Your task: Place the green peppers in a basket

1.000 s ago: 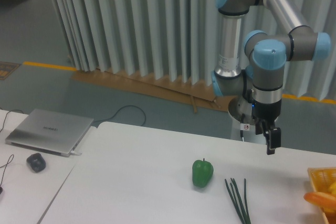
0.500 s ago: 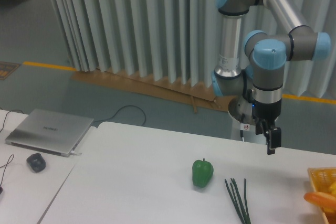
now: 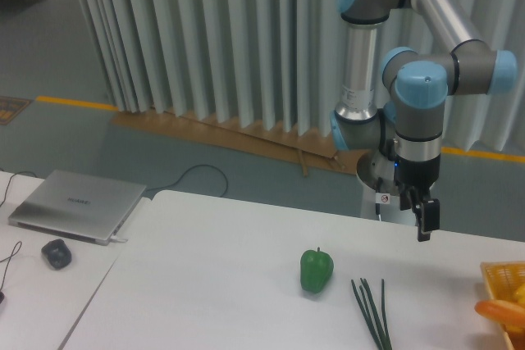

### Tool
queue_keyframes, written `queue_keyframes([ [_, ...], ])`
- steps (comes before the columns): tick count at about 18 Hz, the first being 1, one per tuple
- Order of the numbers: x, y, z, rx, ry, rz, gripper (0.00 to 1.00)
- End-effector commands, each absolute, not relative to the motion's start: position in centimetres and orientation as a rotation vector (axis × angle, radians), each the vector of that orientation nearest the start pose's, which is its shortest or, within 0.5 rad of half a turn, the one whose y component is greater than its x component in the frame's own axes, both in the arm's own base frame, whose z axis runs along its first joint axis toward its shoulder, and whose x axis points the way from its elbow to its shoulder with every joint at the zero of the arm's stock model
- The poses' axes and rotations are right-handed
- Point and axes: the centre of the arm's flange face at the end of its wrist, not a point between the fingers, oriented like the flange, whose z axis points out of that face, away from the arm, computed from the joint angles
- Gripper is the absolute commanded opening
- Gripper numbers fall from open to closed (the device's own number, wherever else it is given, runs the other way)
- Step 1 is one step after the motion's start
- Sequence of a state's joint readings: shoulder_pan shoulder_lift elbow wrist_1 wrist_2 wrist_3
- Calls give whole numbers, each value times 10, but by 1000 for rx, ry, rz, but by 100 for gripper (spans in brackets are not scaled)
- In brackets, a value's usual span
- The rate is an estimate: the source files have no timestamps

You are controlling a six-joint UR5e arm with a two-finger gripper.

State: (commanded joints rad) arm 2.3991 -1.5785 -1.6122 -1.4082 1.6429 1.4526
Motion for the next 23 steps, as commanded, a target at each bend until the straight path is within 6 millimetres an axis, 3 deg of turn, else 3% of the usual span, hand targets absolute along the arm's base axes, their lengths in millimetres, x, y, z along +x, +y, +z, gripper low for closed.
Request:
queue_keyframes([
  [23, -288, 437, 478, -3013, 894, 231, 100],
])
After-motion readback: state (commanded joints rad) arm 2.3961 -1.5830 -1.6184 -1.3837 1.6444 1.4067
